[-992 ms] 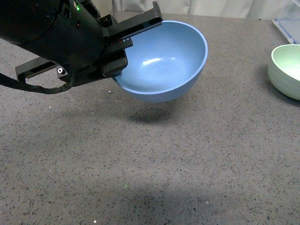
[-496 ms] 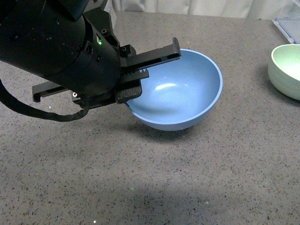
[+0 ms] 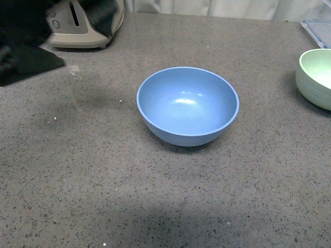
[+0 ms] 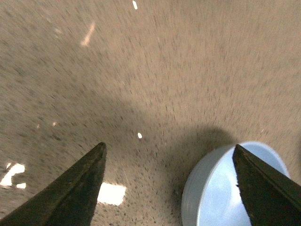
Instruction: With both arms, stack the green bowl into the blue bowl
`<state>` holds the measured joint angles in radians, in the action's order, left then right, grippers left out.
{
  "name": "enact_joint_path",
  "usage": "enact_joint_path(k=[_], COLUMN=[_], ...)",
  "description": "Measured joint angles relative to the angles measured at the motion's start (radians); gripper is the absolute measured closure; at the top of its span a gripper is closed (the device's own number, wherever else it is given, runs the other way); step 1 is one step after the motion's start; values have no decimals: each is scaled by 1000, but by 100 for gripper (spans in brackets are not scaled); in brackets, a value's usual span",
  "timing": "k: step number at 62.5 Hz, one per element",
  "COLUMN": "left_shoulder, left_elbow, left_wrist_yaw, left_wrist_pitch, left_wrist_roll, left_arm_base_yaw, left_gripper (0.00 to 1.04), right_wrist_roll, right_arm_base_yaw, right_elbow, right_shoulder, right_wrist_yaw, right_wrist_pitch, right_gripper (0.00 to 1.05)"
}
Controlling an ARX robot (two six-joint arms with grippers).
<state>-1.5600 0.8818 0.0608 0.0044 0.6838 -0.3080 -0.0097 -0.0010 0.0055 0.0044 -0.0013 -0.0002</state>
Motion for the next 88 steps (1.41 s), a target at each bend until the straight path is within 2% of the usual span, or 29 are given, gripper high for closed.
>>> enact_joint_path(k=[5, 20, 27, 29, 32, 35, 39, 45, 48, 53, 54, 57, 81, 88], left_shoulder=[82, 289, 324, 319, 319, 332, 367, 434, 470, 502, 525, 557, 822, 846], left_elbow=[-37, -183, -214, -256, -392, -475, -537, -586, -626, -664, -683, -704, -820, -863], left_wrist_yaw=[-3, -40, -43, -55, -61, -61, -61, -61, -61, -61, -61, -61, -61, -61], left_wrist_pitch=[13, 2, 3, 125, 470, 652, 785, 833, 833, 826, 820, 811, 662, 688], left_wrist_roll=[-1, -1, -1, -61, -268, -404, -521, -606, -639, -655, -660, -663, -676, -676], left_arm_base_yaw=[76, 249, 277, 289, 299, 303, 304, 306, 306, 306, 306, 306, 306, 306], left_gripper=[5, 6, 6, 11, 24, 33, 44, 60, 72, 85, 92, 101, 101, 101], right_wrist_roll=[0, 0, 0, 0, 0, 0, 0, 0, 0, 0, 0, 0, 0, 0], right_arm_base_yaw=[0, 0, 0, 0, 0, 0, 0, 0, 0, 0, 0, 0, 0, 0], right_elbow=[0, 0, 0, 0, 0, 0, 0, 0, 0, 0, 0, 0, 0, 0], right_shoulder=[0, 0, 0, 0, 0, 0, 0, 0, 0, 0, 0, 0, 0, 0], right_wrist_yaw=[0, 0, 0, 0, 0, 0, 0, -1, 0, 0, 0, 0, 0, 0], right_wrist_pitch=[0, 0, 0, 0, 0, 0, 0, 0, 0, 0, 0, 0, 0, 0], right_gripper=[9, 9, 9, 9, 9, 9, 9, 9, 9, 9, 9, 9, 9, 9])
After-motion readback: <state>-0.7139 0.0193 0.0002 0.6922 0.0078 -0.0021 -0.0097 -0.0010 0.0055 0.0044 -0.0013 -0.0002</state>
